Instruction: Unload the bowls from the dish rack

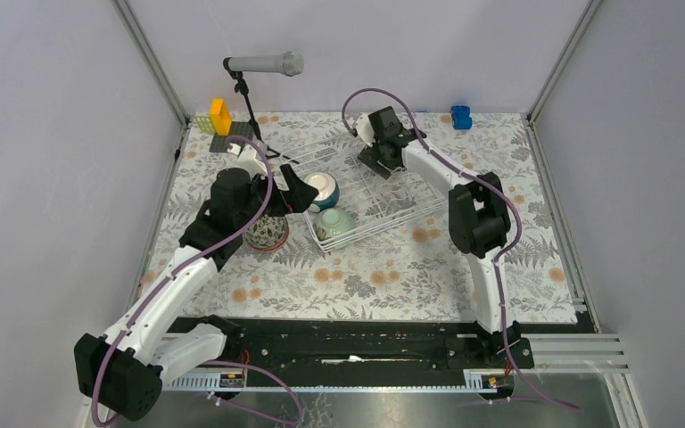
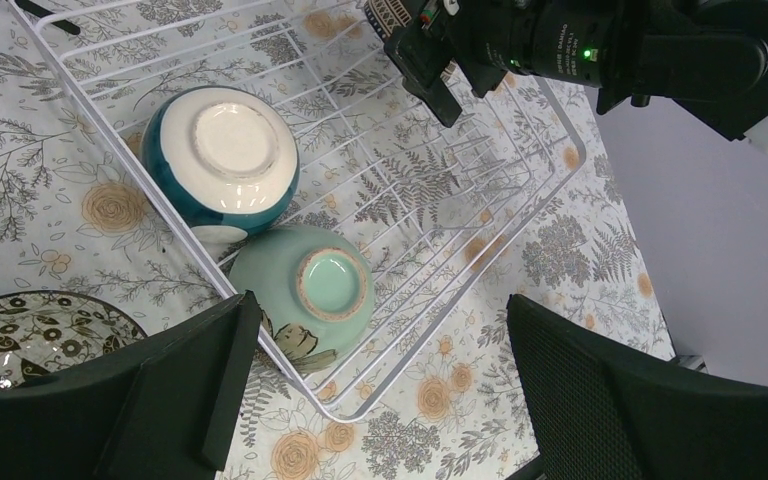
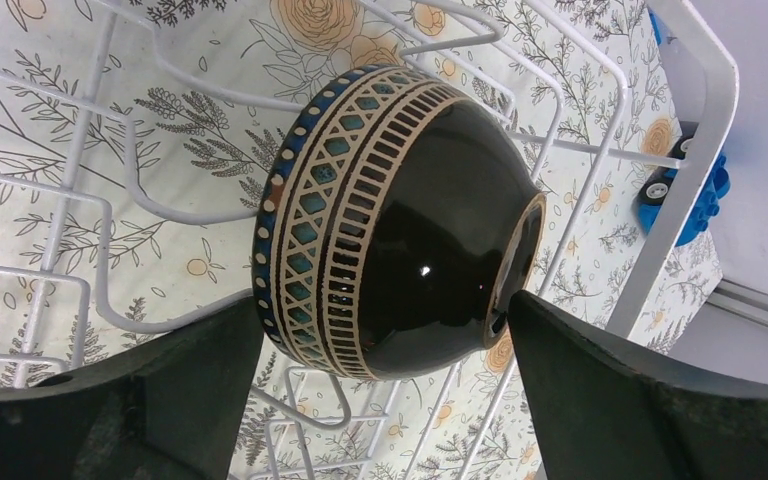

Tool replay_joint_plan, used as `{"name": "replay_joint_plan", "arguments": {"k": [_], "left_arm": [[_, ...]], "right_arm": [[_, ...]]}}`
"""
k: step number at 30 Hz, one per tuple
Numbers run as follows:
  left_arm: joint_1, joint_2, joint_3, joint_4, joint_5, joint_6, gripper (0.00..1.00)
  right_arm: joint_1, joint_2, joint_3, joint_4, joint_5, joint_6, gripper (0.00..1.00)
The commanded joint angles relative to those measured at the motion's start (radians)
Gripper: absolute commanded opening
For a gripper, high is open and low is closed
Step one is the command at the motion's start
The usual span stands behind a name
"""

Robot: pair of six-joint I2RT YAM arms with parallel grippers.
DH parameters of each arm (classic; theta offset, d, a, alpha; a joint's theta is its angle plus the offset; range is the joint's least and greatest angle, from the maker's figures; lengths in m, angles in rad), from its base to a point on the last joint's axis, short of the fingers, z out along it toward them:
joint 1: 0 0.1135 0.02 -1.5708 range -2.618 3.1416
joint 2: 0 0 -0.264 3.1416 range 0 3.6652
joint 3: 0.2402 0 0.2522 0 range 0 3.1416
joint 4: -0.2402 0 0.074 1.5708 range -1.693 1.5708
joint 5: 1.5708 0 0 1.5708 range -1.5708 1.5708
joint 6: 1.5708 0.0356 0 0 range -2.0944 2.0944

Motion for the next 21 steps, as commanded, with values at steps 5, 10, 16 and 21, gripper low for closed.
{"name": "replay_joint_plan", "arguments": {"k": [5, 10, 16, 21], "left_arm": [[0.001, 0.007, 0.048, 0.044, -0.01, 0.012, 0.99], [0.001, 0.009, 0.047, 0.048, -0.004, 0.006, 0.99], [0.001, 0.01, 0.052, 0.049, -0.001, 0.005, 0.99], [0.001, 0.014, 0.041, 0.06, 0.001, 0.001, 0.99]], "right_arm": [[0.008, -0.039, 0.027, 0.034, -0.004, 0.006, 0.78], [0.013, -0.137, -0.054, 0.112, 0.022, 0.01, 0.71], [0.018, -0.236, -0.134, 0.191, 0.087, 0.01, 0.62], [0.018, -0.322, -0.197, 0.237, 0.103, 0.035, 0.56]]}}
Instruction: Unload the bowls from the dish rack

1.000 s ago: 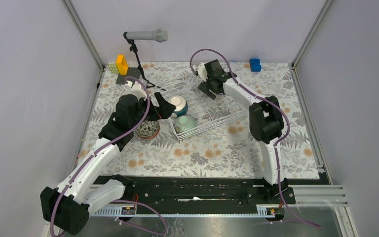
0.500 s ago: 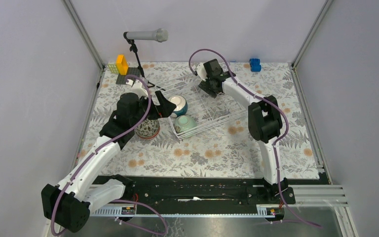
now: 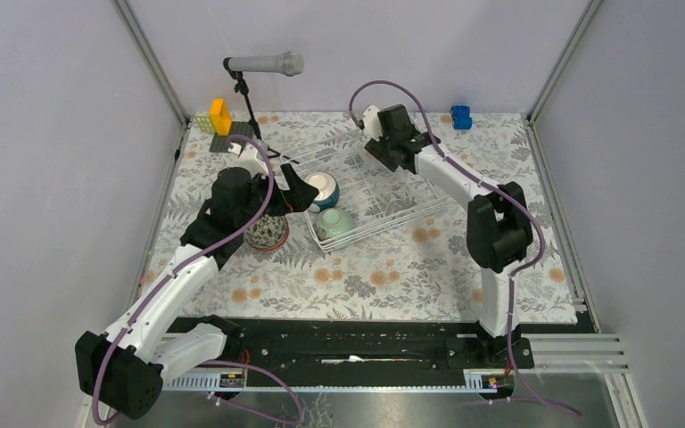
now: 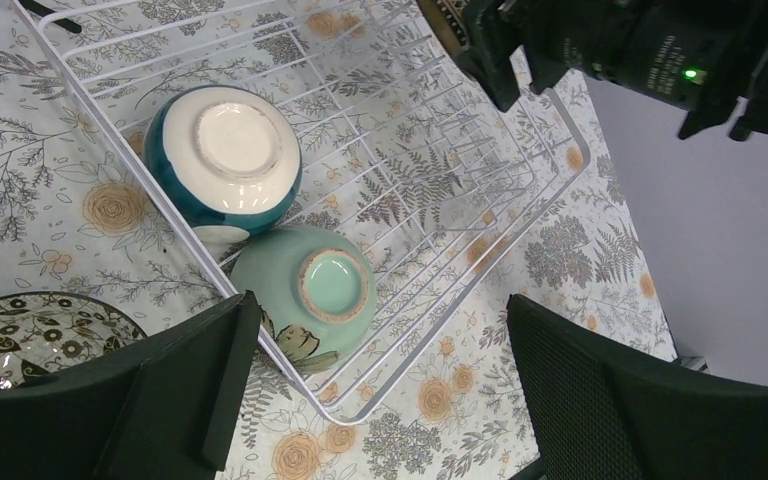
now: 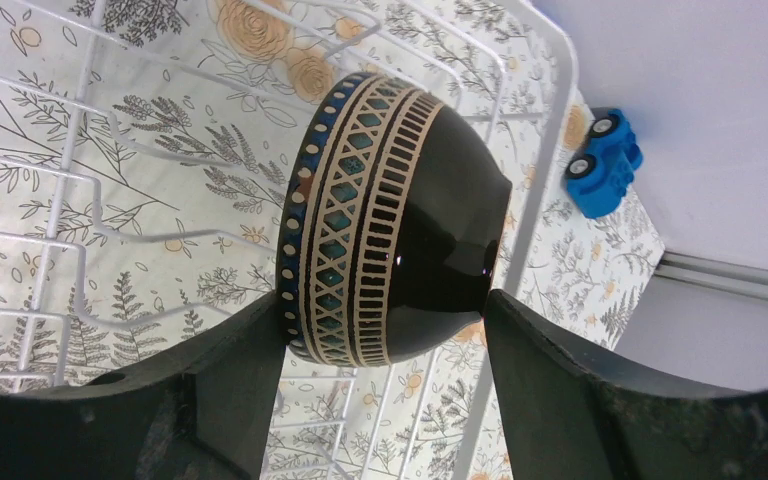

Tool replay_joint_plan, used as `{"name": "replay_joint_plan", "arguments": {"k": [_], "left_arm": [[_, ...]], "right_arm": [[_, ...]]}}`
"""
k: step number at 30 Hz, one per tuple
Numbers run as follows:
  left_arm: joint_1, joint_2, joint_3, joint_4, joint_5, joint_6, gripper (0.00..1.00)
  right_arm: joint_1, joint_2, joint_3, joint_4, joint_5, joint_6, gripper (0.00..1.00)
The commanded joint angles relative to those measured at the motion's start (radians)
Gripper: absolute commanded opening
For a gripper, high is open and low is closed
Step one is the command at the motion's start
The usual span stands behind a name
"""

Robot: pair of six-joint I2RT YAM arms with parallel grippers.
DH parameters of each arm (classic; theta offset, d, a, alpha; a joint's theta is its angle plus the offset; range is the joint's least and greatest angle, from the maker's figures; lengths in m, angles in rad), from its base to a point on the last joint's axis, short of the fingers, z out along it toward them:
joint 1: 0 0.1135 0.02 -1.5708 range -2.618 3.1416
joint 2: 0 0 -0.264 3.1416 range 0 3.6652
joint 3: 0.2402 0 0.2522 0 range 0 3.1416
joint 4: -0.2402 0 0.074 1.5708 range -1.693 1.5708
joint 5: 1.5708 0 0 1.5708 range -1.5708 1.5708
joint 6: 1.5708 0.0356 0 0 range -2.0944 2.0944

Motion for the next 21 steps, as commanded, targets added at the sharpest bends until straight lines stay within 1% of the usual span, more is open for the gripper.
{"name": "replay_joint_plan", "arguments": {"k": [1, 5, 9, 12, 16, 18, 21], "left_arm": [[0.002, 0.008, 0.034, 0.063, 0.004, -0.002, 0.99], [0.001, 0.032, 0.031, 0.09, 0.034, -0.003, 0.99], [0.001, 0.058, 0.038, 0.106, 0.053, -0.007, 0.99], [0.001, 0.073, 0.032, 0.13, 0.076, -0.027, 0.99], [0.001, 0.087, 0.024, 0.15, 0.091, -0.06, 0.98], [0.001, 0.087, 0.017, 0.169, 0.111, -0.077, 0.98], [0.001, 0.079, 0.01, 0.183, 0.127, -0.09, 0.98]], "right_arm": [[0.014, -0.174, -0.038, 0.113, 0.062, 0.035, 0.54], [0.016, -0.231, -0.087, 0.113, 0.03, 0.085, 0.5], [0.016, -0.298, -0.152, 0.115, -0.014, 0.164, 0.38], [0.017, -0.346, -0.225, 0.172, -0.076, 0.205, 0.33], [0.017, -0.35, -0.221, 0.143, -0.12, 0.289, 0.25], [0.016, -0.349, -0.202, 0.115, -0.127, 0.331, 0.26], [0.017, -0.346, -0.175, 0.084, -0.084, 0.374, 0.42]]}}
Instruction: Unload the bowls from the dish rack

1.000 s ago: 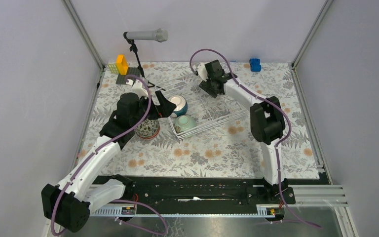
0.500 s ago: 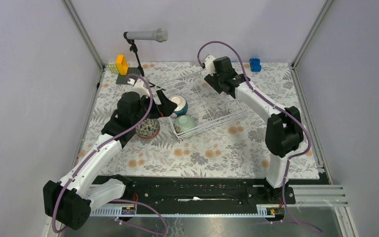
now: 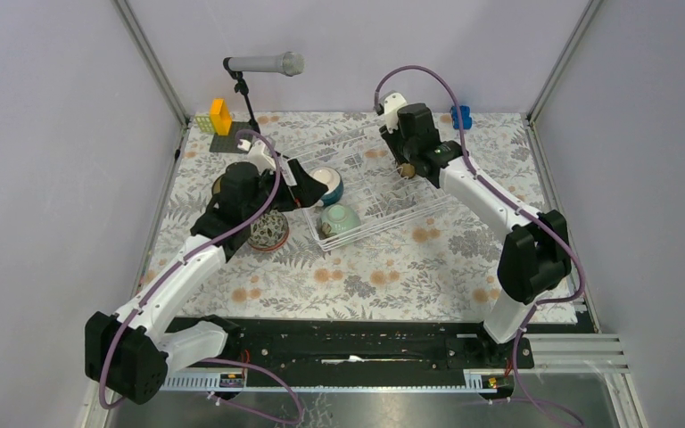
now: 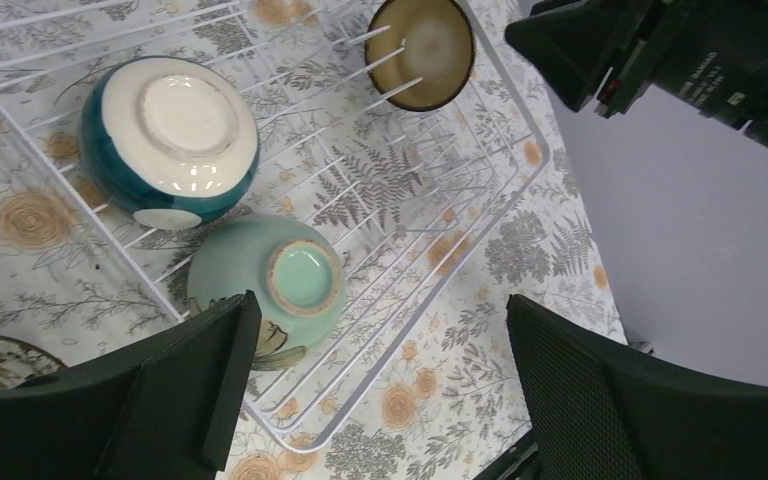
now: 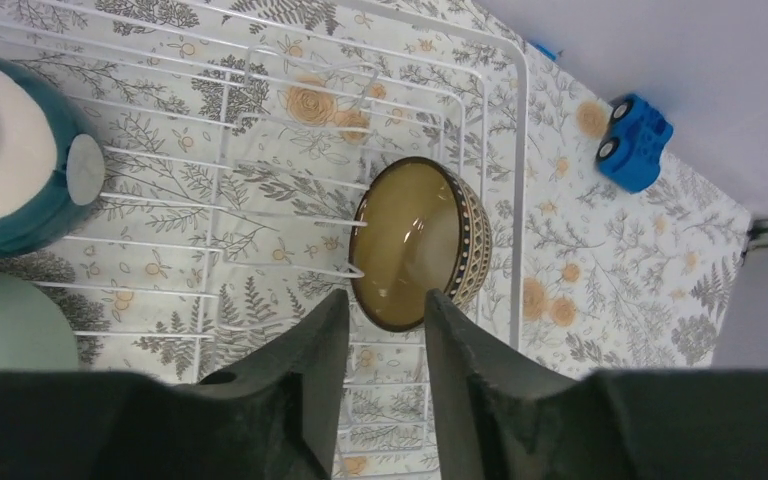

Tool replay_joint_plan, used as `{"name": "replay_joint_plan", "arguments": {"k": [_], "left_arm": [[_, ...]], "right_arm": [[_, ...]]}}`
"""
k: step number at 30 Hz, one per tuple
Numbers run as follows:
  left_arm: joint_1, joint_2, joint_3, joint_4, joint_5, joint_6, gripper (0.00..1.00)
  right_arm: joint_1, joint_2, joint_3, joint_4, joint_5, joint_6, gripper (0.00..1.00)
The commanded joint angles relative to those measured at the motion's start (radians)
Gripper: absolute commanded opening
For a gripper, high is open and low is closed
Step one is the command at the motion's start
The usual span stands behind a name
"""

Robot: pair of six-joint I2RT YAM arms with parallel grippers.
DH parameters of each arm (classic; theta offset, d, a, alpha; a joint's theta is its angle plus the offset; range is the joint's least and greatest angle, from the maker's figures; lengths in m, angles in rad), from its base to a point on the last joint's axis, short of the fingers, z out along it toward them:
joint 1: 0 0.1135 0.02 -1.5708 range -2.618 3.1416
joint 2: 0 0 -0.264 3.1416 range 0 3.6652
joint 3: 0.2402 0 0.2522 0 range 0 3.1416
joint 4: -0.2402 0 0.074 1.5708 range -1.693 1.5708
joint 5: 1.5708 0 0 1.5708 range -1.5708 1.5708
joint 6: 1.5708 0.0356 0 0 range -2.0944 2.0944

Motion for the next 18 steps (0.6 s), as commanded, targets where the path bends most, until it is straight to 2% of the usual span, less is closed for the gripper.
{"name": "replay_joint_plan", "arguments": {"k": [1, 9, 18], "left_arm": [[0.001, -0.012, 0.011, 0.086, 0.052, -0.032, 0.98], [0.001, -0.051, -0.016, 0.07, 0.047, -0.029, 0.99], [0.002, -0.087, -0.036, 0.049, 0.007, -0.011, 0.99]], "right_arm": [[0.011, -0.023, 0.056, -0.027, 0.029, 0.11, 0.46], [0.009, 0.041, 0.081, -0.058, 0.26, 0.132, 0.62], [0.009, 0.237, 0.24, -0.112, 0.446, 0.102, 0.65]]}}
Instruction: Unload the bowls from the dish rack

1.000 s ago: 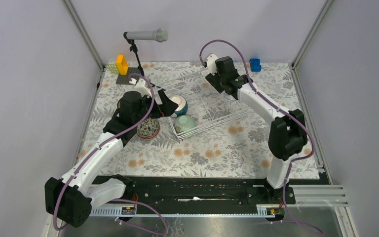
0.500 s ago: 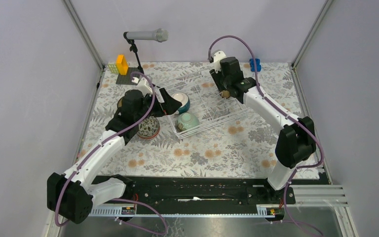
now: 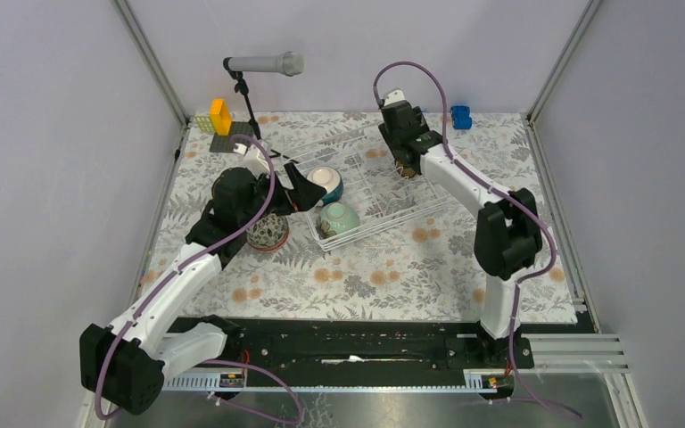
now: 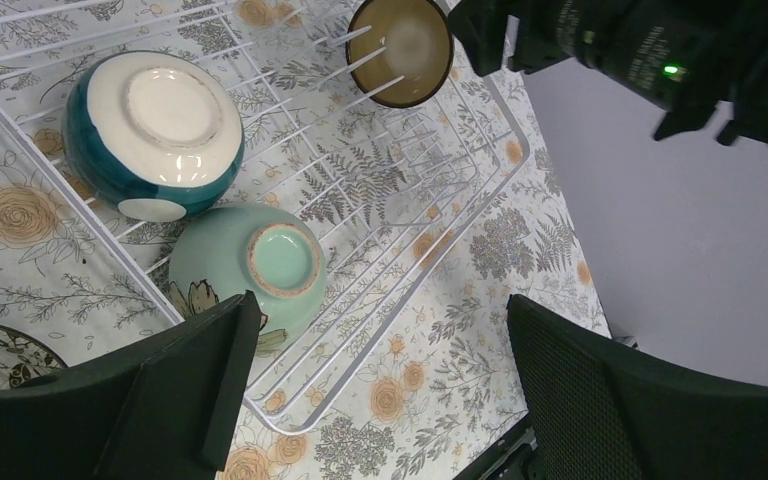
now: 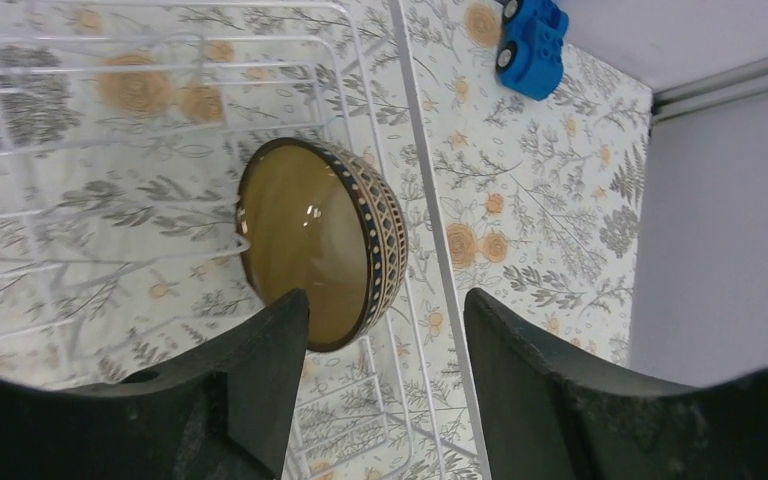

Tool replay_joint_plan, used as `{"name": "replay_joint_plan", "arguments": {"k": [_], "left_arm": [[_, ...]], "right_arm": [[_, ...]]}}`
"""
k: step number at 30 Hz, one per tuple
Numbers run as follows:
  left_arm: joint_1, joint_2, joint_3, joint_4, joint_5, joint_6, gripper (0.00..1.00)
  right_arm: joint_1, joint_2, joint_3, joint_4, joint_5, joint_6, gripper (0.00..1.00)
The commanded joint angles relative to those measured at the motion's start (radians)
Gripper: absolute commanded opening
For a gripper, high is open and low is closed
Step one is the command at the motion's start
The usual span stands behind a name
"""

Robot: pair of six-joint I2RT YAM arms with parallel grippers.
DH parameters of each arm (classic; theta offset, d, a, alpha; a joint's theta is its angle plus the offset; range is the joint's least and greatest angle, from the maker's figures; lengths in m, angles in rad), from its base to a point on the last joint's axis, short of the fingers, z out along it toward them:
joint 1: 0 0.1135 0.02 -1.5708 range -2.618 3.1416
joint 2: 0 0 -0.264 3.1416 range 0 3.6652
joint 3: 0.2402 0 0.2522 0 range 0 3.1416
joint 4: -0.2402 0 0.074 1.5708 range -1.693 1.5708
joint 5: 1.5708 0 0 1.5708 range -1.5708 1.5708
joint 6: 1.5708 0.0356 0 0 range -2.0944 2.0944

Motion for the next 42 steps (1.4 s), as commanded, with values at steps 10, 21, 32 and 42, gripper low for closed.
{"name": "replay_joint_plan", "arguments": {"k": [10, 21, 32, 42], "left_arm": [[0.001, -0.023, -0.026, 0.05, -0.024, 0.016, 0.99], [0.001, -0.022, -0.026, 0.035, -0.034, 0.026, 0.99], [0.001, -0.02, -0.001, 0.007, -0.036, 0.035, 0.99], [0.001, -0.053, 0.038, -0.048, -0.054, 0.036, 0.99]], "right_arm": [[0.006, 0.241, 0.202, -0.023, 0.307, -0.056, 0.58], [0.005, 0.311, 0.254, -0.065, 0.344, -0.047, 0.42], [0.008, 0.282, 0.282, -0.093, 0.395, -0.054, 0.06], [0.039, 0.176, 0.274, -0.054, 0.534, -0.167, 0.02]]}}
